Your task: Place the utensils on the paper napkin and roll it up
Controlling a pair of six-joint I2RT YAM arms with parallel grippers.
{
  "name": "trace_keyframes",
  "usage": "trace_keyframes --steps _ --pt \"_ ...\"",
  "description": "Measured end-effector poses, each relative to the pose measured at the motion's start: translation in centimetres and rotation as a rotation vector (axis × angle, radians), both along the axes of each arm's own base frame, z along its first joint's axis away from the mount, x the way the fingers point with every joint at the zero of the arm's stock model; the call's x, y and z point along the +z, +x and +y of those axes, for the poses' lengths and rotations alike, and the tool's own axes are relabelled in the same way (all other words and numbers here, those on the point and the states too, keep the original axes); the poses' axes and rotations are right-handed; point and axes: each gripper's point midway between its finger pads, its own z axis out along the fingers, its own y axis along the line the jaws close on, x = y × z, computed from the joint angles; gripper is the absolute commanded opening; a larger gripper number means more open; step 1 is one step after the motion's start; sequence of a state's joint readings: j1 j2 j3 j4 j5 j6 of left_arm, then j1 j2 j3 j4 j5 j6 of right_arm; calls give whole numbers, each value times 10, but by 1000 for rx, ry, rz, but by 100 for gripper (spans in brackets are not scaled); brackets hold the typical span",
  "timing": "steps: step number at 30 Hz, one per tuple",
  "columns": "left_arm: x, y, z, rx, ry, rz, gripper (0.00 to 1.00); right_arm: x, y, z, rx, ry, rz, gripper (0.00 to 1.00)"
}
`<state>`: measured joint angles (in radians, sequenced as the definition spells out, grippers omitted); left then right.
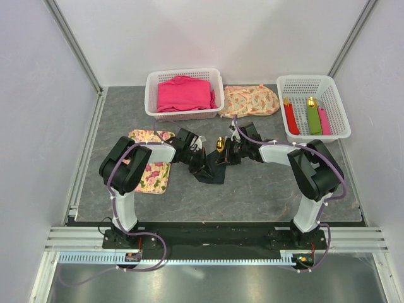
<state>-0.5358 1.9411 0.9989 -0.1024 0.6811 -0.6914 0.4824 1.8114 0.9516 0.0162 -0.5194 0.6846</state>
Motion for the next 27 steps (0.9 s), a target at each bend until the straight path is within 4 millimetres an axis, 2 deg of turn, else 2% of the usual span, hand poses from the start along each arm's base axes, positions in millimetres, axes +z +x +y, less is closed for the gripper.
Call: trace_keyframes --steps 6,11,14,18,20,23,27 --pt "0 0 0 -8 2 -5 13 -25 -7 1 11 -19 62 1" --pt "7 -2 4 -2 -5 -60 28 -27 -7 5 22 2 65 0" --pt "22 -6 8 1 -31 -108 31 -28 -7 6 26 8 66 0" --pt "44 -1 1 -9 -85 -185 31 -28 -7 7 25 16 73 0" --pt "49 0 -3 -17 -100 -207 28 -28 -7 7 25 17 73 0" --pt "47 0 -6 -21 -103 -208 23 -28 -7 8 25 18 72 0" --pt "31 -1 -7 -17 -87 -177 17 -28 -8 10 29 21 67 0"
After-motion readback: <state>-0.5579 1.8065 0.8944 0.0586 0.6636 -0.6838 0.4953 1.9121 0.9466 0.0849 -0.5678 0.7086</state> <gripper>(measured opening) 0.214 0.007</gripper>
